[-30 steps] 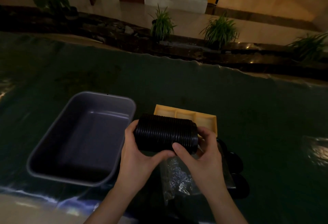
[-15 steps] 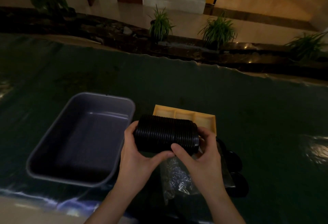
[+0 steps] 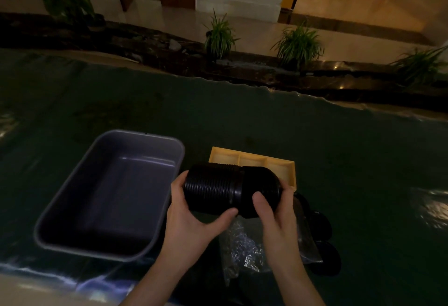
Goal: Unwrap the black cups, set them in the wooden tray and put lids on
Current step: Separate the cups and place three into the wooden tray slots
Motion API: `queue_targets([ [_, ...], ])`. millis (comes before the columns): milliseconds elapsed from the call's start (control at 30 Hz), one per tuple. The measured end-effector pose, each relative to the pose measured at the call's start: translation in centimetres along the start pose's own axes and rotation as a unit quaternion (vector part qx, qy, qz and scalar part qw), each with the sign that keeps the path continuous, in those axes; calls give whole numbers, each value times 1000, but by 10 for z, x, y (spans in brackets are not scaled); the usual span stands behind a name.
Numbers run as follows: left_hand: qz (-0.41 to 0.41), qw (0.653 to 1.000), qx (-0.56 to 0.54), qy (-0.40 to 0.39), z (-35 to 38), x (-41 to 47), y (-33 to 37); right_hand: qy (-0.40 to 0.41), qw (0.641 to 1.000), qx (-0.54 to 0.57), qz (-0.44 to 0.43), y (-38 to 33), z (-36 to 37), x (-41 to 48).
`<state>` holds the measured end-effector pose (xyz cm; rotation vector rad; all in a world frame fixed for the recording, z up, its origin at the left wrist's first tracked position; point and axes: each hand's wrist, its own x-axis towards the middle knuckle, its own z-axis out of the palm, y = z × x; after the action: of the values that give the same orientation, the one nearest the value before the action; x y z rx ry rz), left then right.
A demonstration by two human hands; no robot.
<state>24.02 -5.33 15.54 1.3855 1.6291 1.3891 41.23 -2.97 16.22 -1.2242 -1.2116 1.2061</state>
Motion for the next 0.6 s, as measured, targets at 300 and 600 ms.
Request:
queue_targets([
  [300, -28, 999, -25, 30, -12, 12, -18, 54, 997, -55, 22, 19, -2, 23],
  [600, -108, 993, 3, 47, -13, 24, -47, 86, 984, -50, 148, 77, -2, 100],
])
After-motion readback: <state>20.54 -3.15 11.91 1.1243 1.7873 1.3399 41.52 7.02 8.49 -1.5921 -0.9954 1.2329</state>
